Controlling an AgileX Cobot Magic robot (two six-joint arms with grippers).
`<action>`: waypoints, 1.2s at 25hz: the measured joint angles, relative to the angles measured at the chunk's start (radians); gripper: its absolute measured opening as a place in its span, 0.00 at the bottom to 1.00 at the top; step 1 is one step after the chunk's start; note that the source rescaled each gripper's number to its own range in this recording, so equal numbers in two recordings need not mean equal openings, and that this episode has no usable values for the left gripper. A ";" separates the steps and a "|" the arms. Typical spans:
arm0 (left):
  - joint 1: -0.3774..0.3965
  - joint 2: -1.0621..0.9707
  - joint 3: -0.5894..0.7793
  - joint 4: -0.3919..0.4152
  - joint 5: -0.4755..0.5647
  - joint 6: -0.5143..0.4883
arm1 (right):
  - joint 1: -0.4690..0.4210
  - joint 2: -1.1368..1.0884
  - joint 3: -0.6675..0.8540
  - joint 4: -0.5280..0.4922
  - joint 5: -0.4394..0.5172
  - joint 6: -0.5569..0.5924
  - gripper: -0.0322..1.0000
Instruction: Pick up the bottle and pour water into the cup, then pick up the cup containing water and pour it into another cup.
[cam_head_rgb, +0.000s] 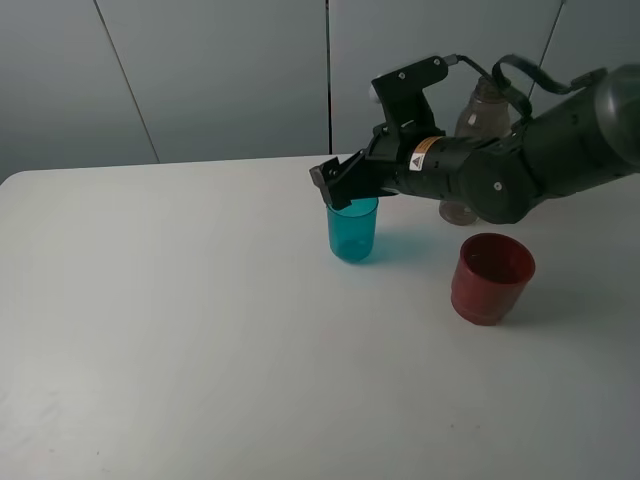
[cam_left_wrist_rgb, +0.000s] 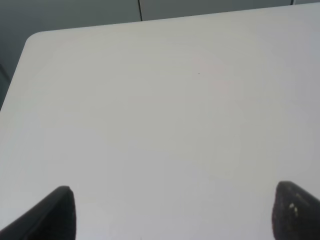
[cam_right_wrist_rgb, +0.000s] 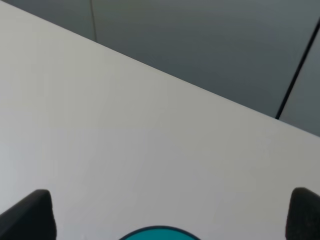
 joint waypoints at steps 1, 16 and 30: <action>0.000 0.000 0.000 0.000 0.000 0.000 | 0.000 -0.038 0.000 0.000 0.073 0.029 0.99; 0.000 0.000 0.000 0.000 0.000 -0.002 | -0.389 -0.674 0.000 0.120 1.242 0.129 0.99; 0.000 0.000 0.000 0.000 0.000 -0.002 | -0.465 -1.463 0.073 0.047 1.545 0.047 0.99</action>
